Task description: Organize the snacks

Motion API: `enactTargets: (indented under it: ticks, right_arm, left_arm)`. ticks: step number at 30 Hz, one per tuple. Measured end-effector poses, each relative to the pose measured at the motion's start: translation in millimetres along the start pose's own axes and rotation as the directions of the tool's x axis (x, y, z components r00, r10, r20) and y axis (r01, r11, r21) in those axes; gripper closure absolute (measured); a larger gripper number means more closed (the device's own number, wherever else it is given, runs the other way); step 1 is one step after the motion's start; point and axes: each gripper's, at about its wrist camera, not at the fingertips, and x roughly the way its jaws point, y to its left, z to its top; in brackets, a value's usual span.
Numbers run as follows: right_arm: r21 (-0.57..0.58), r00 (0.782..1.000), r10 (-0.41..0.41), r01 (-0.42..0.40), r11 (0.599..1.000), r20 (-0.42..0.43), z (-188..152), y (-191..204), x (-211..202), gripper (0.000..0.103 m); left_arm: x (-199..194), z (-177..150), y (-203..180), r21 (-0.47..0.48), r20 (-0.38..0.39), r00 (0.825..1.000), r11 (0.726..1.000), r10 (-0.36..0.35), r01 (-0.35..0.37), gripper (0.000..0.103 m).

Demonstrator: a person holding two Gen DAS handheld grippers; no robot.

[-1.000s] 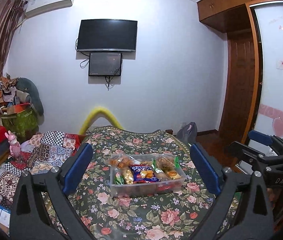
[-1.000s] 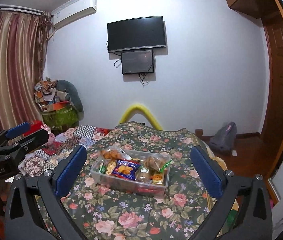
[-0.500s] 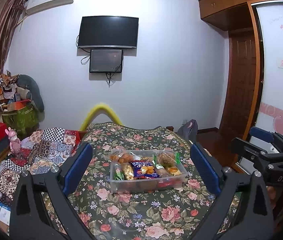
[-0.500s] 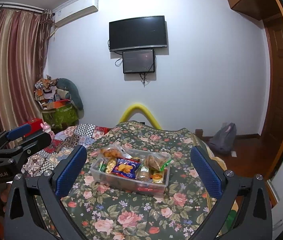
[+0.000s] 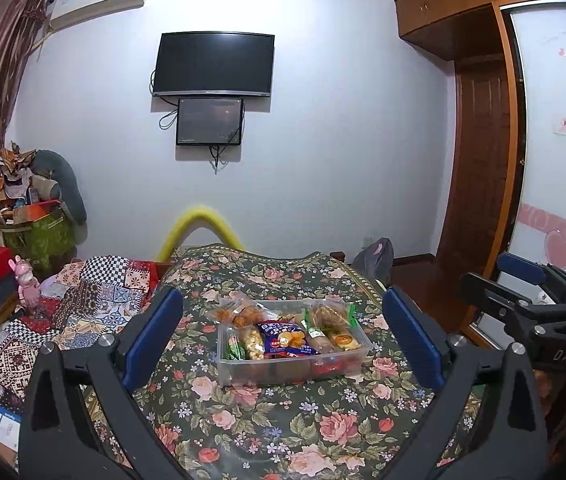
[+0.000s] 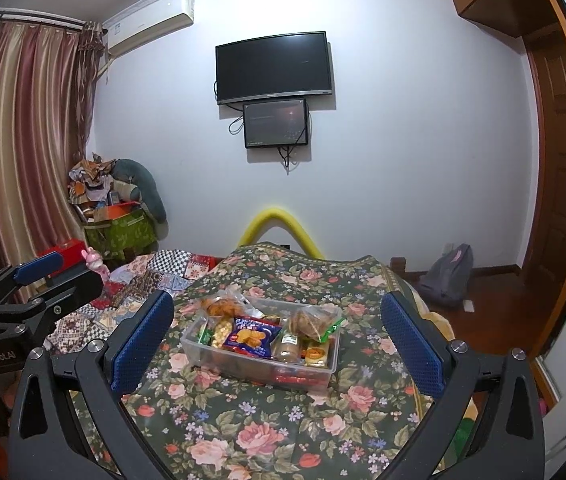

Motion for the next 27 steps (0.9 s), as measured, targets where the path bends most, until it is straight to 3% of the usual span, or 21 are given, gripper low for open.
enactTargets:
  ticks: [27]
  right_arm:
    - [0.017,1.0,0.011,-0.011,1.0,-0.009,0.8,1.9,-0.2,0.0]
  left_arm:
    - [5.7,-1.9,-2.8,-0.005,-0.018,0.999,1.0,-0.027,0.027,0.0]
